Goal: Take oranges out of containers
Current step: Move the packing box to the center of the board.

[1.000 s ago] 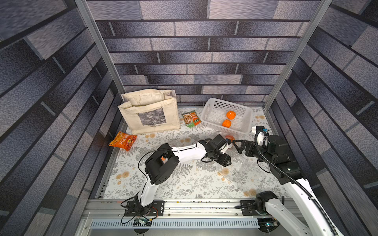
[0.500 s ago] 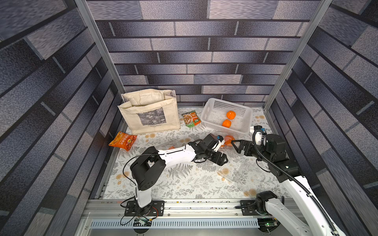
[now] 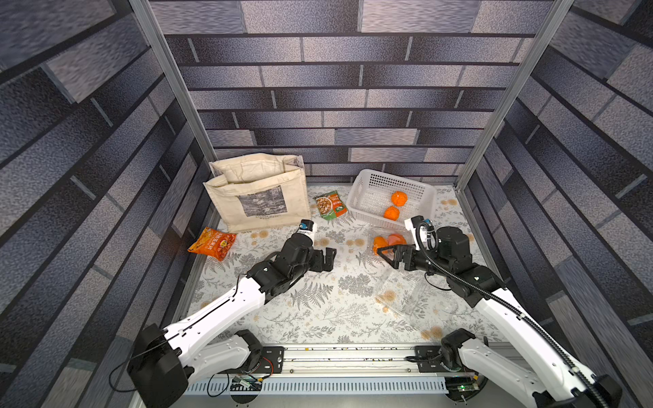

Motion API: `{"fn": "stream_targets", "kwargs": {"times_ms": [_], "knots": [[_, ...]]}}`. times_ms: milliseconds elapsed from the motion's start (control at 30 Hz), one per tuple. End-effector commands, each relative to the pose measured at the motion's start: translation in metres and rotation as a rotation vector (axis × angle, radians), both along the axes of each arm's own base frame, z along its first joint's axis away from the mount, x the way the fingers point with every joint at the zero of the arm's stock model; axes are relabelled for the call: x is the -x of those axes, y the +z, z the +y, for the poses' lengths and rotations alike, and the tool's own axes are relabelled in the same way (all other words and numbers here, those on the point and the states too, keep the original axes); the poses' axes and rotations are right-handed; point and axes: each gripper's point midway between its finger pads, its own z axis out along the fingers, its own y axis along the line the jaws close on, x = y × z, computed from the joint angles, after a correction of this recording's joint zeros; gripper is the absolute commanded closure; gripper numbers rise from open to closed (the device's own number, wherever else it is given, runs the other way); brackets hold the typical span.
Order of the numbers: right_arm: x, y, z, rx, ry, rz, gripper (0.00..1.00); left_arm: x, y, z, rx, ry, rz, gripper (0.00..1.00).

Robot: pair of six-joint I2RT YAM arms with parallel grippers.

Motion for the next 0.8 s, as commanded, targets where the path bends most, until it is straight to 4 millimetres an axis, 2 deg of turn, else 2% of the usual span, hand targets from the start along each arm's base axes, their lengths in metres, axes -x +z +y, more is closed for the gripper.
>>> {"fn": "stream_targets", "kwargs": {"times_ms": [0, 167, 367, 533, 767], "knots": [[-0.007, 0.002, 0.025, 0.022, -0.002, -0.019, 0.02, 0.010, -0.025, 0.051, -0.098, 0.159, 0.083, 0.00], [-0.007, -0.017, 0.060, 0.055, 0.072, 0.010, 0.03, 0.020, -0.045, 0.091, -0.083, 0.286, 0.164, 0.00], [-0.019, -0.039, 0.080, 0.078, 0.095, 0.044, 0.04, 0.029, -0.069, 0.124, -0.013, 0.421, 0.205, 0.00], [-0.026, -0.066, 0.083, 0.097, 0.068, 0.098, 0.05, 0.030, -0.094, 0.124, 0.019, 0.430, 0.269, 0.00], [-0.022, -0.089, 0.072, 0.105, 0.014, 0.139, 0.05, 0.026, -0.118, 0.107, 0.028, 0.375, 0.343, 0.00]]}}
